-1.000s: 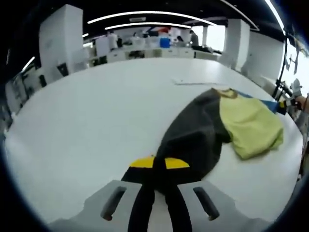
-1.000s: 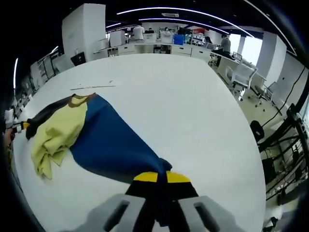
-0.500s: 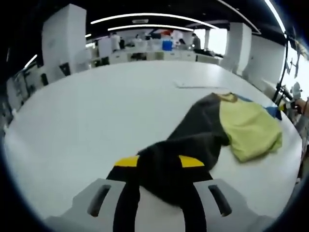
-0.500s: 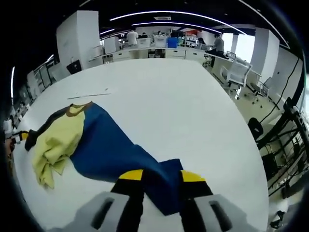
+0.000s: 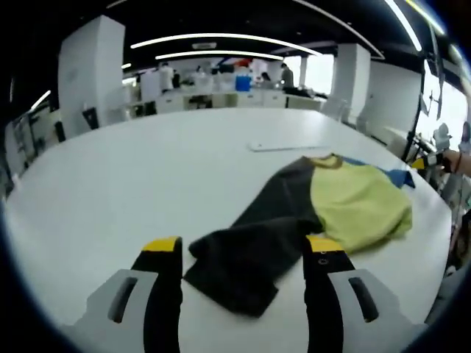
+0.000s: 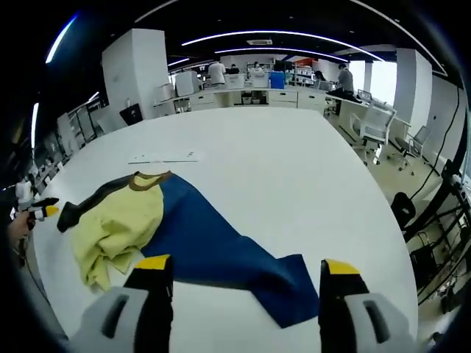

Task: Fold the garment on the visible template until the final outline fits inside the template.

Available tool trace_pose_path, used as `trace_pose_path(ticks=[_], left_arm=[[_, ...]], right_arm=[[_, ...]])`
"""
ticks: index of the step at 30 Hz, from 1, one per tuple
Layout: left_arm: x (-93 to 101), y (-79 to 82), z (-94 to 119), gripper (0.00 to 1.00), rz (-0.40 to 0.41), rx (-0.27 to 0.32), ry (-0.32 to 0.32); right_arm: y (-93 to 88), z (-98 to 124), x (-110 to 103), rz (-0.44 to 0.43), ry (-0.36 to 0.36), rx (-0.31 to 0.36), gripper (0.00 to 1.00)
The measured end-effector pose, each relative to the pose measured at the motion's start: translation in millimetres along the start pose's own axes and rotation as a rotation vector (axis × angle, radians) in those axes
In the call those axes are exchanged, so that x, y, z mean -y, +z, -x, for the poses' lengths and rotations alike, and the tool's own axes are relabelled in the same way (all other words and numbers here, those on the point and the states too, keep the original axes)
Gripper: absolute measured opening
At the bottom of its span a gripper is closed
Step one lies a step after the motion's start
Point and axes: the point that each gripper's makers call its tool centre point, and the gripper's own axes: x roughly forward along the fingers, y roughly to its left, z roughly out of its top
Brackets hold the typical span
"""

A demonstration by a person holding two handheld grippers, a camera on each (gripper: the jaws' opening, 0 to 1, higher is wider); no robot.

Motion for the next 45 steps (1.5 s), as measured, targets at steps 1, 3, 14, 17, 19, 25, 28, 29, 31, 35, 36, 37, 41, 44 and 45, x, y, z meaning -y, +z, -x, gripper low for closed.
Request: trace_pose_path(ticks=[1, 3, 14, 17, 19, 25, 28, 29, 31, 35, 36, 37, 41, 44, 45], left_arm=[[7.9, 2.8, 1.7, 0.68, -0.004, 0.011, -0.02], [18.3, 6.0, 5.2, 0.71, -0.001, 0.032, -0.051], [61.6, 6.4, 14.3, 0.84, -0.028, 0.057, -0.172], [72.3, 2.9, 16.1, 0.84, -0.035, 0.052, -0.19], [78.6, 2.9, 16.9, 0.83, -0.045, 0.066, -0.2], [105.6, -0.7, 16.3, 0.74, -0.103, 0.076, -0.235], [120.3, -3.2, 13.5, 0.67, -0.127, 0.07, -0.258], [123.7, -3.2, 12.9, 0.65, -0.134, 0.076, -0.261], [129.5, -4.2, 10.4, 0.61, -0.147, 0.085, -0.274], [138.2, -14.3, 0.9, 0.53, -0.181, 0.058, -0.28], [135.7, -17.0, -4.3, 0.51, -0.178, 0.056, -0.281], [136.4, -17.7, -6.3, 0.51, -0.171, 0.056, -0.282], [144.7, -22.5, -13.4, 0.46, -0.165, 0.046, -0.289], [146.3, -26.2, -18.7, 0.43, -0.168, 0.036, -0.293], [148.6, -27.7, -20.3, 0.42, -0.166, 0.033, -0.297]], right_arm=[[-0.5, 4.1, -6.7, 0.005, 0.009, 0.002, 0.85], [0.9, 7.5, -17.1, 0.034, 0.037, 0.01, 0.88], [-4.4, 17.1, -74.6, 0.086, 0.178, 0.025, 0.88], [-7.7, 20.0, -90.3, 0.112, 0.194, 0.021, 0.86], [-8.2, 19.0, -97.1, 0.125, 0.205, 0.024, 0.82], [-14.1, 17.6, -128.3, 0.169, 0.244, 0.03, 0.74], [-18.8, 14.6, -139.7, 0.17, 0.262, 0.021, 0.71], [-19.7, 14.1, -142.3, 0.172, 0.262, 0.021, 0.7], [-21.5, 11.4, -146.8, 0.182, 0.266, 0.023, 0.66], [-24.9, 6.8, -155.3, 0.189, 0.278, 0.021, 0.62], [-26.6, 5.9, -159.7, 0.189, 0.289, 0.018, 0.62], [-27.9, 5.7, -162.0, 0.189, 0.291, 0.014, 0.62], [-30.3, -0.8, -166.2, 0.201, 0.294, 0.019, 0.57], [-36.1, -8.2, -167.8, 0.204, 0.286, 0.003, 0.53], [-40.9, -7.7, -169.3, 0.207, 0.28, -0.007, 0.5]])
